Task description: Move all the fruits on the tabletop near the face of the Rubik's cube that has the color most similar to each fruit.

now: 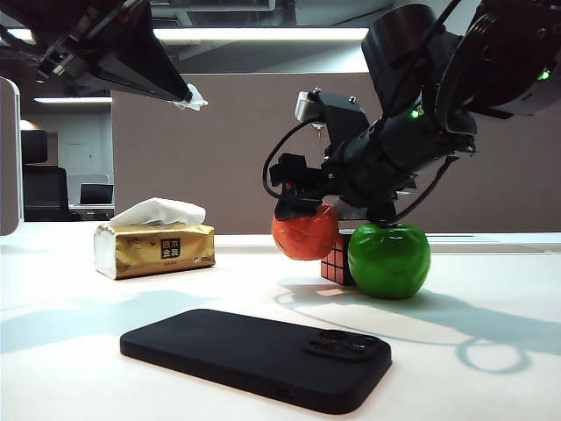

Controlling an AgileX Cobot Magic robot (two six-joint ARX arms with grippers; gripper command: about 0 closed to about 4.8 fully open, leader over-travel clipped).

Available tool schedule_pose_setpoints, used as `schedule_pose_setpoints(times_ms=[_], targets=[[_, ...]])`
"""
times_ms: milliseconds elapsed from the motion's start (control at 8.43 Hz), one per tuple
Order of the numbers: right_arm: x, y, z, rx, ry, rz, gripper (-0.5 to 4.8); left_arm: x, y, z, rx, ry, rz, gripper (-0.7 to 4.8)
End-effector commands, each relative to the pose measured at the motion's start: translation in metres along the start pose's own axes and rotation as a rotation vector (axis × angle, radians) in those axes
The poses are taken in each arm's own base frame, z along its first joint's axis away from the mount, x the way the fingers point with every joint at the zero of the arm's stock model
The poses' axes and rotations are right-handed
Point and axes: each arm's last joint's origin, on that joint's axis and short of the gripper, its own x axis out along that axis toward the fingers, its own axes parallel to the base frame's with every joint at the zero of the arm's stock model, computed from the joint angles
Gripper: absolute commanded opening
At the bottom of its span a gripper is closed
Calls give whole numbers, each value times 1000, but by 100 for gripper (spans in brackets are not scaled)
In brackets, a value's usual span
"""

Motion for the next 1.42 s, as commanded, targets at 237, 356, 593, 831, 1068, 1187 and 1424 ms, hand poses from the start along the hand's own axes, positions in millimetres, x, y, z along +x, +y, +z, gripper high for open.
schedule_pose_setpoints(times_ms=[237,356,593,831,1068,1187,1424], targets=[[4,-1,3,1,-21,-11,315,0,-1,2,1,-18,-26,-5],[7,0,4,1,-19,-8,315,0,-1,2,0,-18,-26,-5],[8,-1,1,1,-11,-11,315,0,-1,2,-2,-18,-26,-5],[13,-1,-8,0,25,-15,315,0,-1,2,-2,-18,-26,-5],[13,-1,-8,0,22,-14,317,0,-1,2,-2,-18,-25,-5],[13,-1,-8,0,23,-12,351,0,-1,2,-2,-18,-26,-5],[13,-1,-8,0,24,-12,352,0,-1,2,-2,-18,-25,-5]])
